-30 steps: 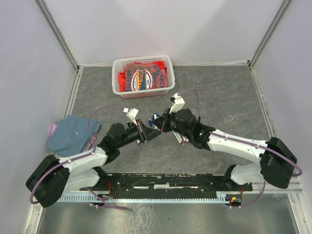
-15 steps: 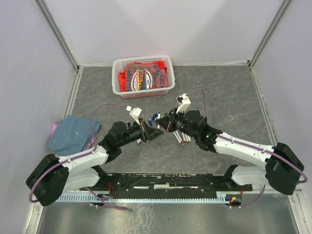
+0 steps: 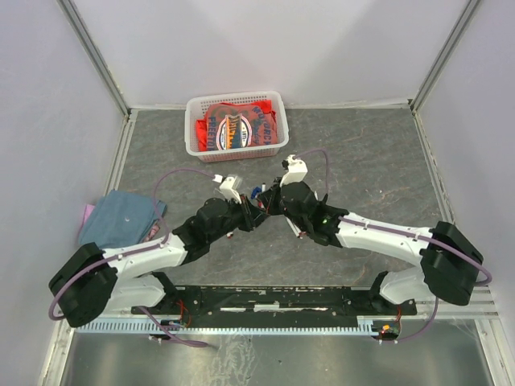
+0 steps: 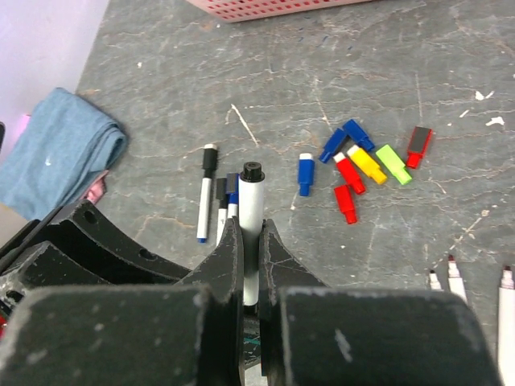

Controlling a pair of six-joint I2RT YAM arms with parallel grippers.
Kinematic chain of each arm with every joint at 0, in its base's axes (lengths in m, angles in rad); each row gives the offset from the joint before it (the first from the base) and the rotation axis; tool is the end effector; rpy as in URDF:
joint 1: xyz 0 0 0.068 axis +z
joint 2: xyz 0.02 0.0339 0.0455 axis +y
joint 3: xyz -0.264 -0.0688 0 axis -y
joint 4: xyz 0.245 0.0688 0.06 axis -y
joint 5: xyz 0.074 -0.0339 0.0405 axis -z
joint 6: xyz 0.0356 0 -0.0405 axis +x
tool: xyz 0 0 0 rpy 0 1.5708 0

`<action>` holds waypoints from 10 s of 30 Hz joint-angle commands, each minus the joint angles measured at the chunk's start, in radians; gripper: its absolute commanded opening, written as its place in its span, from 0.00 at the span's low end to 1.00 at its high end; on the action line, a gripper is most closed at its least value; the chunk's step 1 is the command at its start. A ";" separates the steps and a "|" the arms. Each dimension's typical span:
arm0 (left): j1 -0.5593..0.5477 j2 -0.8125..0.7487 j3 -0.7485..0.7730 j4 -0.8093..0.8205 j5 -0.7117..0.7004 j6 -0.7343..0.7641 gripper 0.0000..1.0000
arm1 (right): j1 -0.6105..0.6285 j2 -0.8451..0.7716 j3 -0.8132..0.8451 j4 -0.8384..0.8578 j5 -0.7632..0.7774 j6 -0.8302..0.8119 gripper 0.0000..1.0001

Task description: Open the pen caps

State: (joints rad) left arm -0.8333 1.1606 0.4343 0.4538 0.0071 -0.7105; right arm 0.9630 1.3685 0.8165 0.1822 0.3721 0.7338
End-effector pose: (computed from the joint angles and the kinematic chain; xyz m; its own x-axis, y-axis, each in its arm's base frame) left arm 0.1634 -0.1802 0.2083 -0.6229 -0.2843 -0.7288 0.4465 0.6358 -0.6296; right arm 0.1859 0.2446 0.2560 -0.5358 0.3223 -0.7804 -0.2859 0.8004 0.5268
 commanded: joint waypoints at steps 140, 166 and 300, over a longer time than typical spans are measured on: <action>0.130 -0.318 -0.029 -0.654 -0.636 -0.279 0.35 | 0.110 0.516 0.530 -0.395 -0.056 -0.172 0.38; 0.148 -0.397 -0.090 -0.658 -0.618 -0.290 0.34 | 0.116 0.725 0.688 -0.446 -0.083 -0.142 0.38; 0.358 -0.128 -0.223 0.197 0.262 -0.416 0.03 | 0.023 0.150 0.057 0.021 -0.501 -0.033 0.26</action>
State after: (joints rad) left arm -0.4770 1.0206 0.1986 0.5514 0.2138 -1.1801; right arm 1.0023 1.5234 0.8570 0.1177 -0.0788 0.6765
